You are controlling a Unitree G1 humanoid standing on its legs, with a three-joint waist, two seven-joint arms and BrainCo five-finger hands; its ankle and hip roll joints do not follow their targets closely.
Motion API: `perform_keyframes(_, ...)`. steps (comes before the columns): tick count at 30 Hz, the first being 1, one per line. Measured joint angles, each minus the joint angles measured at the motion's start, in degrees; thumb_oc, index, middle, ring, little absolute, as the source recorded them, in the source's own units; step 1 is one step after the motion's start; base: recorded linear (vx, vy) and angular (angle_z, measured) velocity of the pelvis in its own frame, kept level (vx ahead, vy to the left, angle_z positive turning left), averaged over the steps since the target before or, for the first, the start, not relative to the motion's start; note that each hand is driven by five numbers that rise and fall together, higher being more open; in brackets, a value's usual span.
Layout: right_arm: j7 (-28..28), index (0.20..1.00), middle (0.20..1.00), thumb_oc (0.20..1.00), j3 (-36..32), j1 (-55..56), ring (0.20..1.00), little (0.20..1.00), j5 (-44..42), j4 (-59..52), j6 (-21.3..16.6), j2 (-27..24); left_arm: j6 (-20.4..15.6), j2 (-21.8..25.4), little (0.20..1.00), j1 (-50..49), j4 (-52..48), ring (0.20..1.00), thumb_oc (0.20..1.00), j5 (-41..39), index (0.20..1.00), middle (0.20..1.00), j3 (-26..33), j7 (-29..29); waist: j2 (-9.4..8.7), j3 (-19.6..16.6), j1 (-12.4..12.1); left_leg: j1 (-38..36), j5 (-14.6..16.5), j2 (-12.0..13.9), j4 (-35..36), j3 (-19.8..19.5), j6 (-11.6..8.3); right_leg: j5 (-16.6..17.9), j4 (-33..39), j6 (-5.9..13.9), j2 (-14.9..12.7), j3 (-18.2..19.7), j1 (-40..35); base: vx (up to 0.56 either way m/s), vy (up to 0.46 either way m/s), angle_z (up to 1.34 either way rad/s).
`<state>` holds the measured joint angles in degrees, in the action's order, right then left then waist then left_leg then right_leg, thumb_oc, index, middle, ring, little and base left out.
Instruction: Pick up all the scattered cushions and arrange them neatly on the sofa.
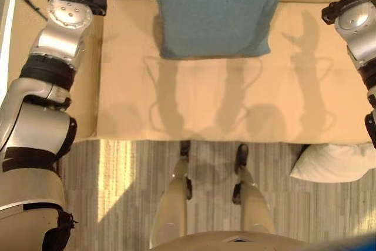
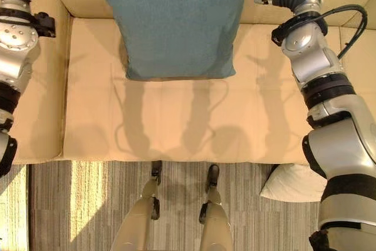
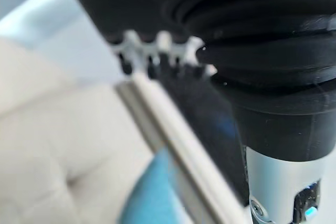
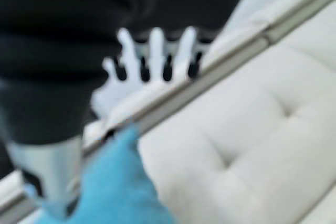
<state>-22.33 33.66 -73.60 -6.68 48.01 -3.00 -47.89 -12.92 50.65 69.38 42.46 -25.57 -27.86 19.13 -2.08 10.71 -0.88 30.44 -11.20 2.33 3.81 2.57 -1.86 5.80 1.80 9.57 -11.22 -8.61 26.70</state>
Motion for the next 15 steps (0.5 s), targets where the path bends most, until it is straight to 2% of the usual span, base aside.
perform_keyframes(2, 0.74, 1.0, 1.0, 1.0, -5.1, 7.13, 1.0, 1.0, 0.02, -7.92, -0.75, -1.9, -1.22, 1.58, 1.0, -9.43, -10.28, 1.0, 1.0, -0.08, 1.0, 1.0, 6.02, -0.56, 0.0, 0.0, 0.01, -1.91, 0.0, -0.1, 0.07, 0.07, 0.0, -0.25, 0.11, 0.31, -0.12, 0.0, -1.97, 0.04, -0.025, 0.02)
perform_keyframes(5, 2.02, 1.0, 1.0, 1.0, -9.5, 16.77, 1.0, 1.0, 0.06, -13.53, -1.42, -2.2, -1.64, 1.56, 1.0, -21.07, -16.47, 1.0, 1.0, -0.07, 1.0, 1.0, 10.19, -1.7, 0.03, -0.07, -0.04, -5.54, 0.01, -0.14, 0.16, 0.14, -0.02, -1.13, 0.3, 0.9, 0.04, -0.03, -5.85, 0.06, -0.03, 0.04)
perform_keyframes(6, 2.66, 1.0, 1.0, 1.0, -14.13, 21.34, 1.0, 1.0, 0.02, -17.58, -1.24, -1.6, -1.54, 1.21, 1.0, -25.75, -20.46, 1.0, 1.0, -0.04, 1.0, 1.0, 13.92, -2.35, 0.09, -0.16, 0.12, -5.58, 0.31, -0.09, 0.23, 0.14, -0.43, -2.2, 0.26, 0.7, 0.21, -0.12, -6.02, 0.11, -0.051, 0.02)
perform_keyframes(7, 4.1, 1.0, 1.0, 1.0, -23.51, 32.79, 1.0, 1.0, 0.11, -28.13, -3.3, 0.14, -2.51, -1.77, 1.0, -37.35, -30.12, 1.0, 1.0, 0.41, 1.0, 1.0, 23.08, -3.64, 0.13, -0.17, 0.2, -6.68, 0.5, 0.18, 0.59, 0.13, -0.68, -2.46, 0.38, 0.23, 0.45, -0.07, -6.94, 0.1, -0.055, 0.02)
perform_keyframes(9, 6.48, 1.0, 1.0, 1.0, -29.98, 47.67, 1.0, 1.0, 0.23, -32.87, -3.22, 2.39, -1.8, -4.57, 1.0, -50.28, -34.38, 1.0, 1.0, 2.94, 1.0, 1.0, 26.98, -4.6, 0.16, -0.21, 0.14, -9.89, 0.59, 0.3, 1.2, 0.13, -0.81, -2.67, 1.16, 0.43, 0.46, -0.4, -10.57, 0.09, -0.056, 0.11)
perform_keyframes(10, 7.88, 1.0, 1.0, 1.0, -36.42, 58.11, 1.0, 1.0, 0.5, -36.88, -4.45, 7.28, -1.85, -8.67, 1.0, -60.0, -38.43, 1.0, 1.0, 6.51, 1.0, 1.0, 30.86, -6.09, 0.15, -0.25, 0.48, -12.72, 1.04, 0.14, 1.4, 0.09, -1.38, -2.94, 1.93, 0.28, 0.28, -1.24, -13.98, 0.06, -0.038, 0.2)
perform_keyframes(11, 8.88, 1.0, 1.0, 1.0, -37.39, 64.94, 1.0, 1.0, 0.88, -34.84, -4.26, 9.25, -1.28, -12.56, 1.0, -66.64, -38.05, 1.0, 1.0, 8.12, 1.0, 1.0, 30.6, -6.91, 0.66, -1.53, 0.55, -14.62, 2.52, 0.27, 1.42, 0.17, -2.6, -3.76, 2.25, -0.32, 0.4, -1.51, -16.2, 0.08, -0.065, 0.15)
perform_keyframes(12, 10.4, 1.0, 1.0, 1.0, -36.66, 65.88, 1.0, 1.0, 2.0, -30.61, -4.01, 10.03, -0.72, -13.55, 1.0, -68.67, -35.73, 1.0, 1.0, 9.62, 1.0, 1.0, 29.14, -8.47, 1.41, -3.16, 0.54, -14.62, 3.79, 0.64, 1.44, 0.19, -2.85, -3.83, 2.08, -0.43, 1.0, -1.57, -16.17, 0.04, -0.056, 0.0)
perform_keyframes(14, 12.63, 1.0, 1.0, 1.0, -36.79, 70.01, 1.0, 1.0, 6.25, -29.36, -4.19, 13.07, -0.91, -20.57, 1.0, -73.67, -30.14, 1.0, 1.0, 11.79, 1.0, 1.0, 30.76, -11.22, 2.31, -4.76, 1.28, -16.05, 3.93, 1.12, 1.48, 0.46, -2.83, -3.87, 1.24, -0.53, 1.05, -1.49, -17.02, 0.02, -0.062, -0.06)
perform_keyframes(15, 13.94, 1.0, 1.0, 1.0, -36.44, 74.09, 1.0, 1.0, 8.45, -28.09, -4.24, 13.82, 0.26, -25.01, 1.0, -76.6, -24.61, 1.0, 1.0, 11.9, 1.0, 1.0, 30.98, -12.4, 2.45, -5.1, 1.52, -18.88, 4.01, 0.79, 1.46, 0.78, -2.41, -3.85, 2.05, -0.55, 0.75, -1.42, -20.04, 0.02, -0.044, -0.09)
